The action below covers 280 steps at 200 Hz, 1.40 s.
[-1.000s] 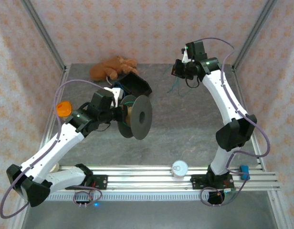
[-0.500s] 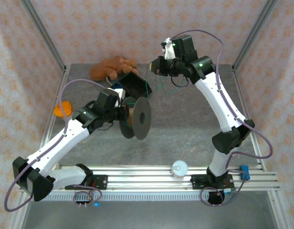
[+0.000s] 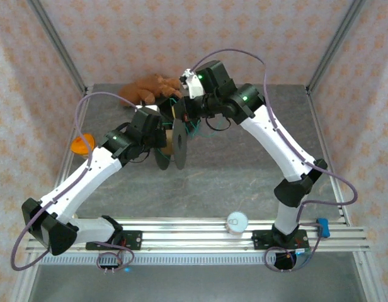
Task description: Wrap the cables
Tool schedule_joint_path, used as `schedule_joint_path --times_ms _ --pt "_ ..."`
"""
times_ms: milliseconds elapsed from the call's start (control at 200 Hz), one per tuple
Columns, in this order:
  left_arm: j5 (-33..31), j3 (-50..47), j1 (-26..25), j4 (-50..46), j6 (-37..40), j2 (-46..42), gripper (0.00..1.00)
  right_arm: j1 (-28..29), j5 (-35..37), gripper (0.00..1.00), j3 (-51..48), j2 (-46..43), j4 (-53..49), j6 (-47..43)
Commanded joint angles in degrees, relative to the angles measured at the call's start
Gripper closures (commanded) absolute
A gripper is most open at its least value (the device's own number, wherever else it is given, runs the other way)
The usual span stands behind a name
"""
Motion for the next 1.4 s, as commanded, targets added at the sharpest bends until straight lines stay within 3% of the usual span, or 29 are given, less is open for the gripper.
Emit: schedule_joint_path --times_ms 0,561,896,1396 --pt "-6.2 3.8 1.6 0.6 -3.0 0.0 1.0 1.2 1.4 1.0 0.5 -1.6 -1.3 -1.3" --pt "-6.4 9.6 8.4 3.2 -7.6 2.4 1.0 9.7 1.4 1.0 -20.1 -9.3 5.8 -3.9" --pt "-7.4 14.7 12.9 2.1 -8.0 2.5 1.0 10.1 0.7 1.0 -34.0 -13.2 11.5 -3.6" --pt "-6.0 17.1 19.8 3.4 -10.8 4.2 1.0 10.7 0.4 1.0 -44.6 -17.1 14.9 -5.0"
